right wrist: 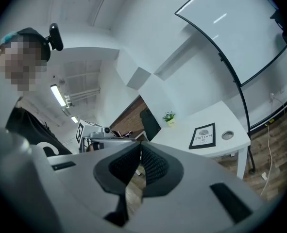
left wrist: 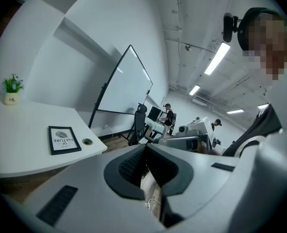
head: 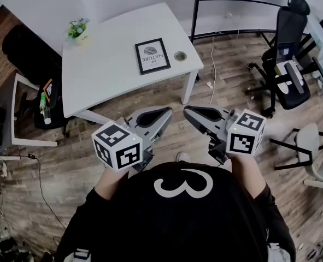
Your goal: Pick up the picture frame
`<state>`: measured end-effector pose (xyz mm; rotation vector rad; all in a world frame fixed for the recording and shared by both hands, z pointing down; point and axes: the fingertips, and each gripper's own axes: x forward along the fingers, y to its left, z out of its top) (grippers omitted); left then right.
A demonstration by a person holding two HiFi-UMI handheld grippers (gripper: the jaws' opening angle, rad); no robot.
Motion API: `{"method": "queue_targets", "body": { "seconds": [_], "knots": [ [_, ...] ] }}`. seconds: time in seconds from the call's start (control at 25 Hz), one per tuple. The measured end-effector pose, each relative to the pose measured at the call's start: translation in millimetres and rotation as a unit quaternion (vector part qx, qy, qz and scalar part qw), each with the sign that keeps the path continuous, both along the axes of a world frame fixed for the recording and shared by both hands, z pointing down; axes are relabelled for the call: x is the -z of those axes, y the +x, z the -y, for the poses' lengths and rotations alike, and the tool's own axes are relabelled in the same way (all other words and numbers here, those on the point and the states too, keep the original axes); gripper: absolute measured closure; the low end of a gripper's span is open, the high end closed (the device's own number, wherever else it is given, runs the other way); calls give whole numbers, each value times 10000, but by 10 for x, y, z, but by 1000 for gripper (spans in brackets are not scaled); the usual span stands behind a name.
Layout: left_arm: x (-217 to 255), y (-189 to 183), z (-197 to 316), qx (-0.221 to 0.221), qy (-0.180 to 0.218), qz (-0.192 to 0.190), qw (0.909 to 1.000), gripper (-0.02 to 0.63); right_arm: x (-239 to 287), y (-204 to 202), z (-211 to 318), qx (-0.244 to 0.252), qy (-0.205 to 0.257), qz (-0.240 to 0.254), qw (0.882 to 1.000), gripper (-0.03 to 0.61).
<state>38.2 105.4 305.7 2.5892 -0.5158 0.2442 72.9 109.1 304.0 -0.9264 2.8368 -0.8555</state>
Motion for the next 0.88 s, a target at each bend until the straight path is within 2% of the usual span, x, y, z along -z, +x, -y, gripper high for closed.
{"method": "queue_targets", "body": {
  "seconds": [0.32,0.64,0.88],
  "knots": [
    [148,284,98,205,244,-4,9995,597,184,374,144,53,292,17,9996,554],
    [278,288,135,354,337,-96,9988,597,312,355,196,213,491,62,9985,554],
    [202,111,336,598,159,-82,9980,597,207,227,373,346,320,75,9989,554]
  ]
}}
